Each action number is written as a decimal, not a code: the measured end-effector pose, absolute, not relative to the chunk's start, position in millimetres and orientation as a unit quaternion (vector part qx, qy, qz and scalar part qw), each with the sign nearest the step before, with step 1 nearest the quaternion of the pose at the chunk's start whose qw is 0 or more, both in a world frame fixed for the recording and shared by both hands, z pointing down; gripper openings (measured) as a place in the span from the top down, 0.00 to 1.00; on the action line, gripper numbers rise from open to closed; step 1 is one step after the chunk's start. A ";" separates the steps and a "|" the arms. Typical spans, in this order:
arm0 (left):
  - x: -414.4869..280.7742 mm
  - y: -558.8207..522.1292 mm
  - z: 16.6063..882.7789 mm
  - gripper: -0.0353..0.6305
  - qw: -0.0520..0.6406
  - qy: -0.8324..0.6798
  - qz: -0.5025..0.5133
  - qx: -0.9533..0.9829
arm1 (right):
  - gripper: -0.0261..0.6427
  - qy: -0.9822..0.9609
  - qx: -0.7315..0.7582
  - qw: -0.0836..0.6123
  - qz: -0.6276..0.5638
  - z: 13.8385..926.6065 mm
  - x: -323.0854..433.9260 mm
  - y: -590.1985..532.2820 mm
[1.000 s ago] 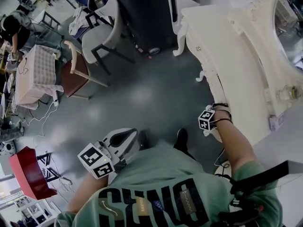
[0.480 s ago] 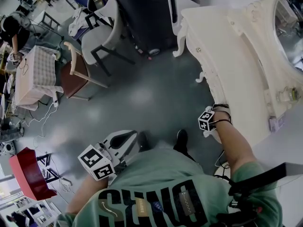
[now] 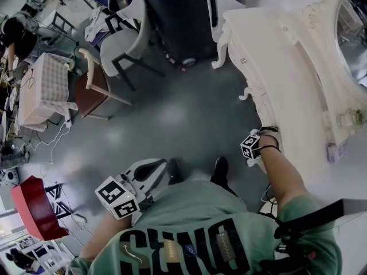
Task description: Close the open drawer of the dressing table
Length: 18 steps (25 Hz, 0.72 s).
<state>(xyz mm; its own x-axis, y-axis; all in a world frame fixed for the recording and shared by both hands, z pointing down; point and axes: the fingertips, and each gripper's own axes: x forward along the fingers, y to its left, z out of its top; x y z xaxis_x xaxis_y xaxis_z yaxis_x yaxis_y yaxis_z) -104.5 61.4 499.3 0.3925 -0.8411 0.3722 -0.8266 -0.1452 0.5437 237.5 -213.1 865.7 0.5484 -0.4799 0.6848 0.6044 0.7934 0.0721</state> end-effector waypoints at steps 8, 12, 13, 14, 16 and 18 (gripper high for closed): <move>-104.4 61.2 501.6 0.95 0.355 -0.549 -0.009 0.756 | 0.77 -0.341 -0.080 0.882 -0.316 866.6 240.3 -216.3; -103.3 60.5 502.4 0.95 0.357 -0.547 -0.007 0.757 | 0.77 -0.331 -0.076 0.884 -0.320 867.0 241.9 -218.3; -103.3 60.6 502.8 0.95 0.358 -0.547 -0.007 0.756 | 0.77 -0.329 -0.076 0.885 -0.320 866.9 242.2 -218.7; -103.3 60.8 503.4 0.95 0.358 -0.548 -0.008 0.756 | 0.77 -0.327 -0.074 0.886 -0.320 867.0 242.4 -219.2; -102.8 61.3 504.2 0.95 0.359 -0.549 -0.008 0.755 | 0.77 -0.324 -0.073 0.887 -0.321 868.2 243.3 -220.0; -102.5 61.8 504.3 0.95 0.359 -0.549 -0.006 0.755 | 0.77 -0.319 -0.073 0.888 -0.322 869.0 244.8 -220.8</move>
<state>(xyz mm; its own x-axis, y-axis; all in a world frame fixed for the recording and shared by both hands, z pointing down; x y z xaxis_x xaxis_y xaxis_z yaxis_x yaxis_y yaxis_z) -102.5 61.8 504.3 0.3962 -0.8339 0.3843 -0.8246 -0.1391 0.5483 244.8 -220.8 869.0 0.5889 -0.5259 0.6137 0.6192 0.7816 0.0755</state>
